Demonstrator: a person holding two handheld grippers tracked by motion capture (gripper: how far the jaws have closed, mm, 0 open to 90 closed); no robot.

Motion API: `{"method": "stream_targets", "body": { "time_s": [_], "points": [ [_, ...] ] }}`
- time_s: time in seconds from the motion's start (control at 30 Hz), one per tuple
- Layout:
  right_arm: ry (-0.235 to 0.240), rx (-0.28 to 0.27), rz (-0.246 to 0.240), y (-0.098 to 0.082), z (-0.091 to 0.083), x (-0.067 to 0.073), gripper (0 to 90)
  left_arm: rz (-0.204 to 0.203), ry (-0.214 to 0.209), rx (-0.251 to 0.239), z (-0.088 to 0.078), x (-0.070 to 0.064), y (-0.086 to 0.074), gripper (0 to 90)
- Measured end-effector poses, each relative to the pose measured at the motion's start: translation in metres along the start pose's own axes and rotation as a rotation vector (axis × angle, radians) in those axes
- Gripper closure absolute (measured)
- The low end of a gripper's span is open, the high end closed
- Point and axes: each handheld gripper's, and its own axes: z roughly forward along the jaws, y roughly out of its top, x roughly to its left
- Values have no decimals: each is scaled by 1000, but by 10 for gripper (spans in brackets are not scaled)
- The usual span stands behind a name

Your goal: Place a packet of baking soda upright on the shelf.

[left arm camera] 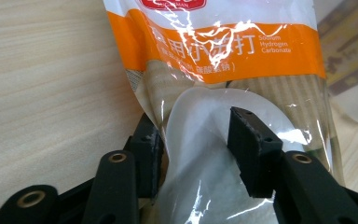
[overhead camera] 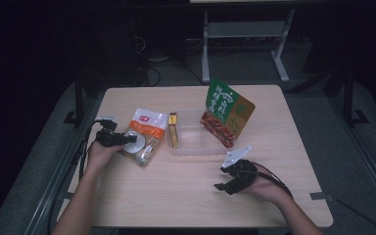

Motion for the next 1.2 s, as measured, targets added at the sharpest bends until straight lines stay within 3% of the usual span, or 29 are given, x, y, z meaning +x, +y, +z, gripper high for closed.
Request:
{"method": "stream_targets", "body": {
  "time_s": [0.13, 0.27, 0.47, 0.7, 1.2],
  "points": [
    [-2, 8, -6, 0, 1, -1, 321, -8, -6, -5, 0, 0, -1, 600],
    [2, 12, -9, -1, 2, -1, 321, -6, -13, 0, -2, 0, -1, 707],
    [9, 13, -5, -1, 2, -2, 325, -1, -65, -25, -6, 2, -4, 874],
    [30, -4, -13, -2, 1, -2, 339, 22, -68, -50, -15, -2, -1, 893],
    [24, -21, 0, -4, -4, -3, 342, 32, -127, -218, -66, -13, 3, 896]
  ]
}}
